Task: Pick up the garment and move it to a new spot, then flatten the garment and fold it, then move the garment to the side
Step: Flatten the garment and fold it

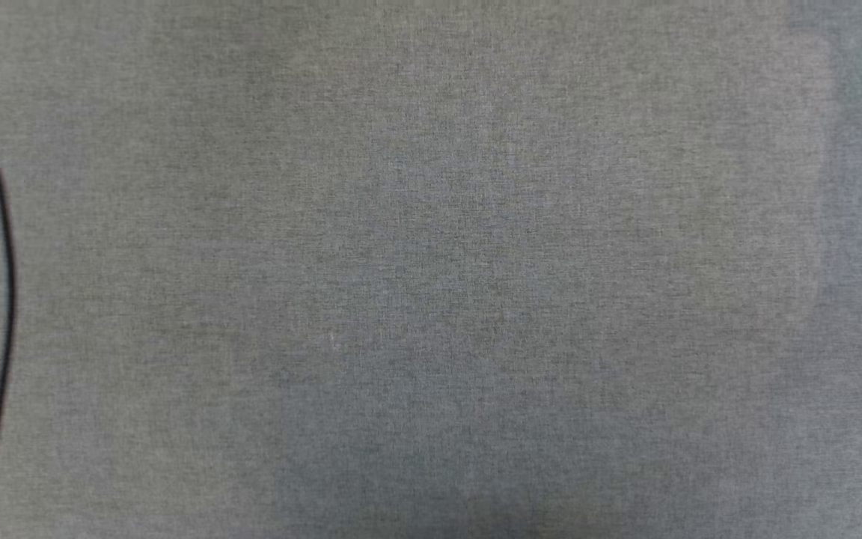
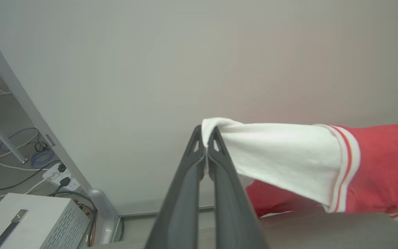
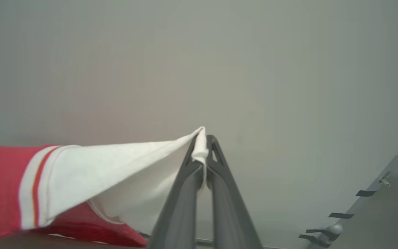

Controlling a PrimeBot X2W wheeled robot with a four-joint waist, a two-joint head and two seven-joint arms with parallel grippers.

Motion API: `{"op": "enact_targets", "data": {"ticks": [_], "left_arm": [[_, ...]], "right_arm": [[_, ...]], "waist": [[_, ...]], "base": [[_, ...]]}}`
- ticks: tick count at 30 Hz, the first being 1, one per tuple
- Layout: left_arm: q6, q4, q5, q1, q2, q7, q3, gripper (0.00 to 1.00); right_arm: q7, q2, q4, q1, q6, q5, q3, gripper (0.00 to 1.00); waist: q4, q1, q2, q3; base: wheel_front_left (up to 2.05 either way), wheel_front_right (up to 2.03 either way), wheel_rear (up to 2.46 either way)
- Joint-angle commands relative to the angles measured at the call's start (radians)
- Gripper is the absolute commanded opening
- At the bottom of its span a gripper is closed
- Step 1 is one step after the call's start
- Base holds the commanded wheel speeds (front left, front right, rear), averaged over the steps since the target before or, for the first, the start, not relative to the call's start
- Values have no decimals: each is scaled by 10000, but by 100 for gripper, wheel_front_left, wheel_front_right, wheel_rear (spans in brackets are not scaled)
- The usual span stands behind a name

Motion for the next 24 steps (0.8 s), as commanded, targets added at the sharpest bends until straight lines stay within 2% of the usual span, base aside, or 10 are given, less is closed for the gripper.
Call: {"op": "enact_targets", "data": {"ticks": [1,10,18,24], "left_arm": [[-43,61,-188,586,-43,-108,-64,0],[-88,206,-901,4328,106,-24,-341,0],[-9,-4,-1164,6952,645,1255,-757,0],[93,-473,-1393,8388,959,2228,-1015,0]], "right_arm": [[-117,-4,52,491,-9,190,142,0],[355,-451,-2,3577,-9,1688,1356,0],[1304,-1161,-377,6053,-9,2931,2240,0],[1941,-1539,-495,7485,-9,3727,2417,0]], "waist": [[35,-1,-1,-312],[0,-1,-1,-1727],[-17,-1,-1,-2869],[-37,-1,-1,-3623]], "base": [[0,0,0],[0,0,0],[0,0,0],[0,0,0]]}}
